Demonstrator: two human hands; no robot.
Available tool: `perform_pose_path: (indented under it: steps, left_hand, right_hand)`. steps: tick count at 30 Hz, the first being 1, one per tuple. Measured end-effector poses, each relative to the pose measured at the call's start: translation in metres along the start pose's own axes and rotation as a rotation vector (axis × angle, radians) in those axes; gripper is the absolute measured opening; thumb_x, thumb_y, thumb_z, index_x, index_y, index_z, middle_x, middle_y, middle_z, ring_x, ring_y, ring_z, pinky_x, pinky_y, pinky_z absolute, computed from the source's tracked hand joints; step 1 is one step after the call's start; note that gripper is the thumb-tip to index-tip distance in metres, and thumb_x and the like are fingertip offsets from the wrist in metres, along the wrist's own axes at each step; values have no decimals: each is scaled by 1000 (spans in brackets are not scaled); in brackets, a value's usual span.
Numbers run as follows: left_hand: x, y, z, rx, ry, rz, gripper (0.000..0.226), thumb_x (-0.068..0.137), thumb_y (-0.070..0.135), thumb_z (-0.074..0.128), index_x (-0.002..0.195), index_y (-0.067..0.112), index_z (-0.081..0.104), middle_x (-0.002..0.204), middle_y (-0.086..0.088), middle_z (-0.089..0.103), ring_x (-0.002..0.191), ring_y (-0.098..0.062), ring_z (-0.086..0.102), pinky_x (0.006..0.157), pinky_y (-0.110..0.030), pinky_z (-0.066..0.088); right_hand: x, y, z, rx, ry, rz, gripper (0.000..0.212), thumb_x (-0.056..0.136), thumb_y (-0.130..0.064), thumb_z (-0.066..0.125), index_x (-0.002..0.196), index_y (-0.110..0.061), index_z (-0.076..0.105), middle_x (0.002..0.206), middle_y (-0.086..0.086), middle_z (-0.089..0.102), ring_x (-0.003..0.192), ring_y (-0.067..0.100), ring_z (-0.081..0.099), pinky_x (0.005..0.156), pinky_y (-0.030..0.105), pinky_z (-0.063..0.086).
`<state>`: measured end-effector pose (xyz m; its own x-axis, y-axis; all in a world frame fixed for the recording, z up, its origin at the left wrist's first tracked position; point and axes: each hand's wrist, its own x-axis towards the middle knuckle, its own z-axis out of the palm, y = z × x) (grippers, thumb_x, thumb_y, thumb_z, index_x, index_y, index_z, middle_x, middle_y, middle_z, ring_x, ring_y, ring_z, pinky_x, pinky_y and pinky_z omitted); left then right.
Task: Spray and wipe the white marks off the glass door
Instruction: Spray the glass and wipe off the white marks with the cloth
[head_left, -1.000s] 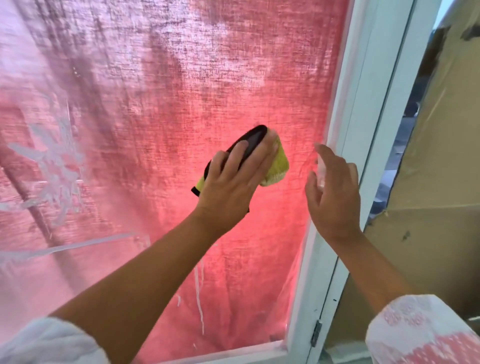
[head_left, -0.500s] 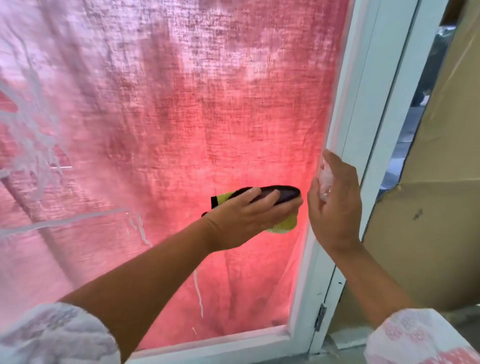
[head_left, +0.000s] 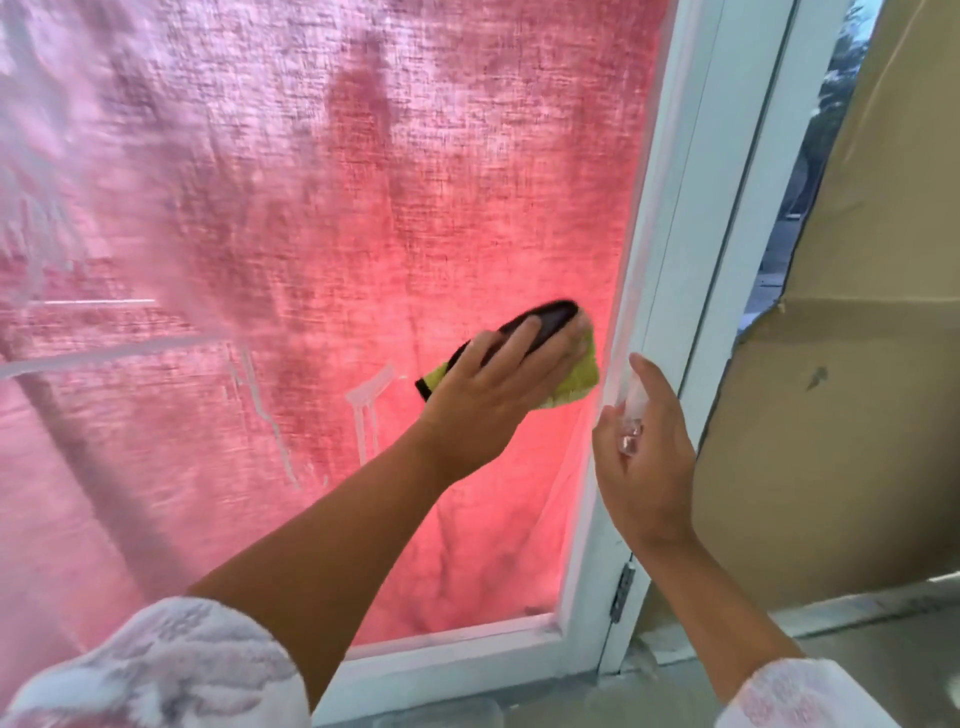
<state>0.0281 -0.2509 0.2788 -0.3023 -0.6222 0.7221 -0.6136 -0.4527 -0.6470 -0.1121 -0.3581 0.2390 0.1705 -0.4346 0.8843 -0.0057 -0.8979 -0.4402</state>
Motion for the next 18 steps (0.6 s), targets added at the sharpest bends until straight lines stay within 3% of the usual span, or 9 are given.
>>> perform_pose_path:
  steps: [5, 8, 9, 12, 14, 18]
  left_hand:
    - [-52, 1, -4, 62, -113, 162, 63, 93, 8, 33, 153, 18, 18, 158, 5, 12, 133, -23, 30, 103, -36, 32]
    - [-52, -8, -10, 124, -139, 208, 62, 95, 10, 32, 154, 18, 14, 158, 5, 10, 132, -23, 29, 104, -36, 30]
    - [-50, -14, -13, 134, -131, 200, 61, 94, 10, 32, 153, 18, 18, 157, 4, 13, 131, -24, 30, 103, -37, 30]
    - [-43, -40, -26, 117, -93, 36, 57, 92, 1, 19, 145, 16, 37, 153, 1, 34, 125, -27, 37, 94, -38, 32]
    - [-39, -54, -38, 124, -80, -108, 63, 89, 0, 14, 145, 15, 38, 153, -1, 35, 124, -28, 37, 90, -39, 33]
    - [-40, -53, -40, 76, -64, -241, 64, 90, 6, 44, 151, 14, 25, 158, -2, 24, 127, -31, 31, 91, -42, 33]
  right_hand:
    - [-16, 7, 5, 34, -108, 29, 50, 89, -11, 52, 138, -16, 46, 103, 8, 61, 60, 12, 50, 65, 12, 42]
    - [-25, 8, 3, 36, -157, 51, 49, 88, -11, 51, 137, -14, 48, 93, 8, 60, 55, 10, 49, 62, 18, 43]
    - [-25, 8, 1, 41, -164, 52, 47, 88, -11, 51, 135, -13, 49, 87, 4, 56, 55, 4, 47, 61, 14, 41]
    - [-25, 3, -1, 71, -161, 64, 41, 88, -9, 50, 129, -7, 52, 83, -2, 49, 60, -4, 47, 64, 2, 34]
    - [-29, -5, -2, 101, -145, 84, 40, 87, -9, 50, 127, -6, 51, 85, 1, 51, 66, -7, 49, 66, 0, 33]
    - [-47, -19, -1, 101, -131, 93, 44, 90, -7, 50, 134, -10, 46, 96, 6, 54, 67, 0, 49, 67, 2, 37]
